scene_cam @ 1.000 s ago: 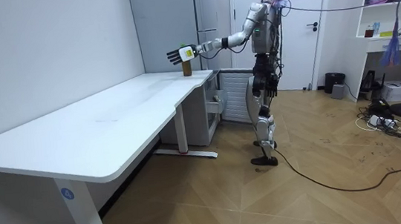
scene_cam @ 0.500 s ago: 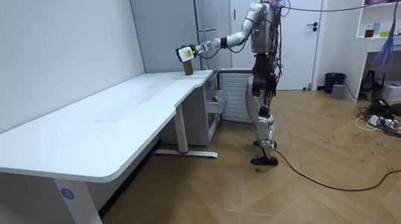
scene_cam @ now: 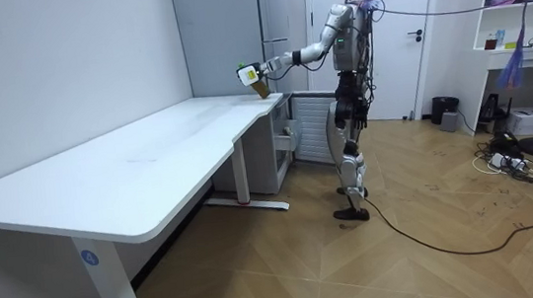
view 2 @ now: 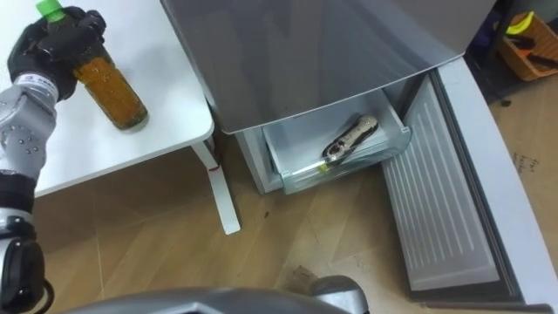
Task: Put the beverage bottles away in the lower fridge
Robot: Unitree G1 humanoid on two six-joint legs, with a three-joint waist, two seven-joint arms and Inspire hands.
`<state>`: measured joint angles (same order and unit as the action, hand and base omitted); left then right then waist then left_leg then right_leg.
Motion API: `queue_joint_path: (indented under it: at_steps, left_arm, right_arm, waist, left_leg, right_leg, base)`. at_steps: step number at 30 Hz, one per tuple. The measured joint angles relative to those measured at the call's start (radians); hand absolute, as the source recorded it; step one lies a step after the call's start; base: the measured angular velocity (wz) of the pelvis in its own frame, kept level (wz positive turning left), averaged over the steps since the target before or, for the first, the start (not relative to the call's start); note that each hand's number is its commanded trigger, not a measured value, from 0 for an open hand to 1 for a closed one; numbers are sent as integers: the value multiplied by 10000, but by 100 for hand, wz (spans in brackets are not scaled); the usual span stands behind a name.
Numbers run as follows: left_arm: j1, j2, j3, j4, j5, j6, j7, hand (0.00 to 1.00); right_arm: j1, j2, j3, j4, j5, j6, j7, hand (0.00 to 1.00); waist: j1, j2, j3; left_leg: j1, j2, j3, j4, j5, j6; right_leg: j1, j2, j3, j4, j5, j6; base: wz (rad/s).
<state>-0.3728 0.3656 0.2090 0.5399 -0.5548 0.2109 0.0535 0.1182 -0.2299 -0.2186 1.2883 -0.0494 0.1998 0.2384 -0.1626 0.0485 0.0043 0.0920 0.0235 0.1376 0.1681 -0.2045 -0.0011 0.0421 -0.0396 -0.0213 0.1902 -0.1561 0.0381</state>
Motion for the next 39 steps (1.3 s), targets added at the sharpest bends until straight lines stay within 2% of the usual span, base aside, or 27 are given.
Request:
queue_joint_path:
  at_steps: [5, 13, 18, 22, 26, 29, 31, 36, 39]
  left_arm:
    - [0, 0, 6, -5, 46, 211, -75, 100]
    - [1, -21, 6, -166, 174, 242, -22, 100]
    - [4, -80, 4, -692, 175, 275, 139, 100]
    - [79, -546, -10, -1421, 170, 282, 450, 100]
    - [889, -1128, -160, -3421, 244, 282, 960, 100]
    - [1343, -1371, -297, -4591, 279, 282, 945, 100]
    - [1553, -1492, -339, -5077, 273, 281, 944, 100]
    - [1808, -1523, -457, -5517, 399, 282, 920, 100]
    - [1977, -1588, -604, -5905, 592, 282, 867, 100]
  right_arm:
    - [-90, -5, -1, -17, -30, 114, 48, 0]
    - [-216, 2, 5, -27, -132, 205, -1, 0]
    - [-230, 54, 17, -152, -141, 194, -72, 0]
    - [-260, 57, 320, -151, -121, 193, -211, 0]
    - [-544, 132, 530, -146, -304, 192, -455, 0]
    - [-606, 221, 806, -192, -341, 190, -474, 0]
    - [-602, 268, 816, -208, -329, 194, -476, 0]
    - [-531, 300, 958, -461, -353, 200, -538, 0]
    - [-485, 294, 1119, -492, -340, 189, -555, 0]
  waist:
    - [23, -6, 4]
    - [55, -79, -38]
    - [120, -134, -58]
    - [344, -169, -69]
    - [318, -228, -66]
    - [324, -359, -55]
    - [330, -411, -48]
    - [391, -429, -46]
    - [610, -455, -29]
  left_leg:
    - [-2, 3, -27, -10, -2, -1]
    - [-33, 6, -11, -6, -2, -2]
    - [-84, 13, -10, 10, -1, -2]
    - [-1, 19, -18, 24, -1, -2]
    - [-20, 12, -47, 21, -1, -2]
    - [-141, 9, -174, 39, 1, -2]
    - [-183, 2, -283, 45, 1, -2]
    - [-284, 3, -441, 99, 5, -9]
    - [-275, 5, -477, 138, 7, -12]
  right_leg:
    - [71, 11, -2, -25, 0, 0]
    - [69, 12, -46, -52, -2, -1]
    - [53, 7, -94, -62, -1, -1]
    - [72, -1, -110, -50, -1, -1]
    - [75, -9, -127, -65, -1, -1]
    - [82, -15, -215, -86, -20, -25]
    - [82, -17, -272, -99, -29, -38]
    - [89, -21, -459, -98, -59, -65]
    - [100, -24, -481, -94, -60, -67]
  base:
    - [0]
    - [1]
    - [3]
    - [0]
    - [1]
    - [10]
    - [12]
    - [11]
    - [3]
